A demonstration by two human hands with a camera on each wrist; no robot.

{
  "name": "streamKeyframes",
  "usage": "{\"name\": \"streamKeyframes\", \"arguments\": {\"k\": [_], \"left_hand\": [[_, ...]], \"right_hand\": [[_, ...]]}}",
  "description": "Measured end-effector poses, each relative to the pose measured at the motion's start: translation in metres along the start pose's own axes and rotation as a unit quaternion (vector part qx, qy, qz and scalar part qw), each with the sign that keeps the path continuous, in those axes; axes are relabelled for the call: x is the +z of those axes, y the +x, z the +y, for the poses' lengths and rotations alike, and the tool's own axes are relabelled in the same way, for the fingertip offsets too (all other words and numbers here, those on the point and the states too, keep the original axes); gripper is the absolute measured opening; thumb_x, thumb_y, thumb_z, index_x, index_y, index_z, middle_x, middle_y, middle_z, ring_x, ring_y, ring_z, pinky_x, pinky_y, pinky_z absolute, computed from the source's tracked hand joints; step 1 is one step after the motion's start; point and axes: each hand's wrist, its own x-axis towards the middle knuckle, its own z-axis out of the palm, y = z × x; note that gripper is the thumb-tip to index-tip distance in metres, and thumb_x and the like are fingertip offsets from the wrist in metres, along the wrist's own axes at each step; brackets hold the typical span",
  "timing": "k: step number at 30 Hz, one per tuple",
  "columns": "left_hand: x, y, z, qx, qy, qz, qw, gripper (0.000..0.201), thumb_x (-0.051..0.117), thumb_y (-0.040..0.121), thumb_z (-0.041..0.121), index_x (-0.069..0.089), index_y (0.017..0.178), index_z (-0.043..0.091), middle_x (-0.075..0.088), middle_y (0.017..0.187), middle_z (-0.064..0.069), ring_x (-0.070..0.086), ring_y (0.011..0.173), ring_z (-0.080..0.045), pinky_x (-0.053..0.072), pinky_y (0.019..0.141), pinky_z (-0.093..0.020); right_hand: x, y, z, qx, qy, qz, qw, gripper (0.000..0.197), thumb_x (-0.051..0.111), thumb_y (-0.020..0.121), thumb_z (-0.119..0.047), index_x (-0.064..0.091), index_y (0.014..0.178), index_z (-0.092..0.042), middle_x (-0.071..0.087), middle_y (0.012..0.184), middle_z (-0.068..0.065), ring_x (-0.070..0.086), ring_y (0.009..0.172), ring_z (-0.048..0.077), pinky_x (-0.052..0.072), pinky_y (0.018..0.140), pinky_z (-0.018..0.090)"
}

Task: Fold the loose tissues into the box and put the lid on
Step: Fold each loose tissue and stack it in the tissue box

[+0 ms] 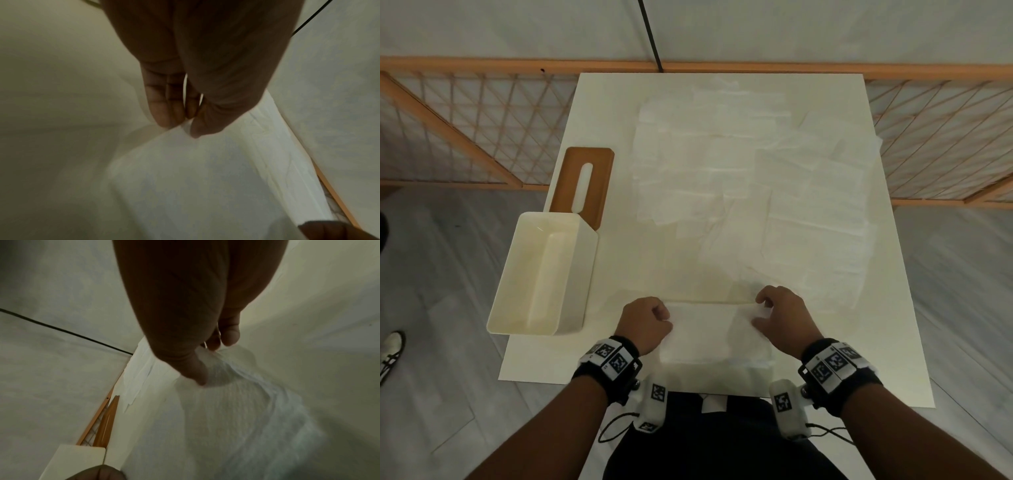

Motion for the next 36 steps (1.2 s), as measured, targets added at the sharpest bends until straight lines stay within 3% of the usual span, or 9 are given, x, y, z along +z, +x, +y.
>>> {"name": "streamKeyframes", "arguments": {"k": [4,10,15,20,24,28,30,33,36], "left_hand": [[-0.022,0.030,0.025,0.012,0.009,0.052,0.999,0.013,0.072,0.078,0.013,0.060,0.077,0.018,0.063,0.080,0.005,0.057,0.075,-0.013,0.035,0.060,-0.014],[-0.045,0.113,0.066,0.070,0.016,0.123,0.990,0.020,0.070,0.086,0.014,0.067,0.106,0.011,0.067,0.102,-0.003,0.058,0.091,-0.016,0.039,0.081,-0.020],[-0.052,0.167,0.078,0.046,0.059,0.155,0.985,0.034,0.065,0.090,0.016,0.066,0.123,0.011,0.066,0.123,-0.011,0.061,0.112,-0.026,0.047,0.101,-0.033],[-0.053,0.173,0.076,0.040,0.067,0.181,0.980,0.016,0.064,0.093,0.017,0.076,0.101,0.010,0.073,0.105,-0.009,0.067,0.097,-0.026,0.050,0.084,-0.029],[-0.066,0.160,0.080,0.067,0.044,0.188,0.979,0.016,0.066,0.093,0.021,0.078,0.097,0.011,0.076,0.102,-0.006,0.068,0.097,-0.024,0.045,0.082,-0.022],[-0.091,0.140,0.095,0.096,0.046,0.182,0.977,0.018,0.067,0.093,0.026,0.078,0.098,0.013,0.075,0.100,-0.002,0.067,0.095,-0.020,0.047,0.083,-0.023],[-0.106,0.131,0.103,0.097,0.043,0.165,0.981,0.016,0.066,0.092,0.028,0.076,0.096,0.016,0.072,0.097,0.001,0.064,0.092,-0.017,0.047,0.082,-0.025],[-0.128,0.119,0.115,0.100,0.014,0.142,0.985,0.010,0.067,0.089,0.031,0.066,0.080,0.027,0.068,0.094,0.006,0.064,0.093,-0.018,0.053,0.087,-0.036],[-0.147,0.098,0.135,0.101,-0.034,0.135,0.985,0.011,0.062,0.088,0.023,0.066,0.077,0.022,0.069,0.091,-0.001,0.064,0.092,-0.025,0.052,0.086,-0.044]], "right_hand": [[-0.015,0.003,0.000,-0.001,0.024,0.039,0.999,0.030,0.080,0.076,-0.019,0.063,0.100,-0.021,0.052,0.095,-0.006,0.048,0.077,-0.001,0.034,0.065,0.005],[-0.034,0.008,-0.006,-0.011,0.048,0.048,0.998,0.019,0.078,0.081,-0.022,0.064,0.094,-0.024,0.059,0.089,-0.009,0.051,0.074,0.000,0.034,0.065,0.006],[-0.044,0.004,-0.006,0.003,0.069,0.038,0.997,0.014,0.076,0.084,-0.024,0.063,0.089,-0.029,0.061,0.086,-0.013,0.054,0.072,0.002,0.037,0.062,0.007],[-0.052,0.003,0.001,0.011,0.088,0.046,0.995,0.012,0.076,0.084,-0.022,0.065,0.086,-0.027,0.062,0.082,-0.012,0.054,0.067,0.005,0.039,0.062,0.008],[-0.060,0.005,0.001,0.009,0.089,0.051,0.995,0.011,0.076,0.084,-0.022,0.066,0.086,-0.027,0.063,0.082,-0.012,0.054,0.069,0.004,0.038,0.062,0.007],[-0.066,0.010,-0.006,0.003,0.101,0.058,0.993,0.012,0.075,0.084,-0.021,0.065,0.084,-0.028,0.063,0.080,-0.012,0.054,0.067,0.004,0.039,0.062,0.007],[-0.069,0.013,-0.012,0.001,0.112,0.061,0.992,0.012,0.075,0.084,-0.021,0.065,0.083,-0.028,0.063,0.080,-0.011,0.053,0.065,0.004,0.040,0.061,0.008],[-0.074,0.017,-0.023,-0.010,0.123,0.063,0.990,0.010,0.075,0.084,-0.021,0.067,0.085,-0.026,0.064,0.080,-0.011,0.054,0.066,0.003,0.040,0.061,0.007],[-0.078,0.020,-0.039,-0.032,0.129,0.067,0.989,0.011,0.076,0.083,-0.023,0.067,0.089,-0.026,0.065,0.087,-0.011,0.057,0.072,0.004,0.039,0.064,0.009]]}}
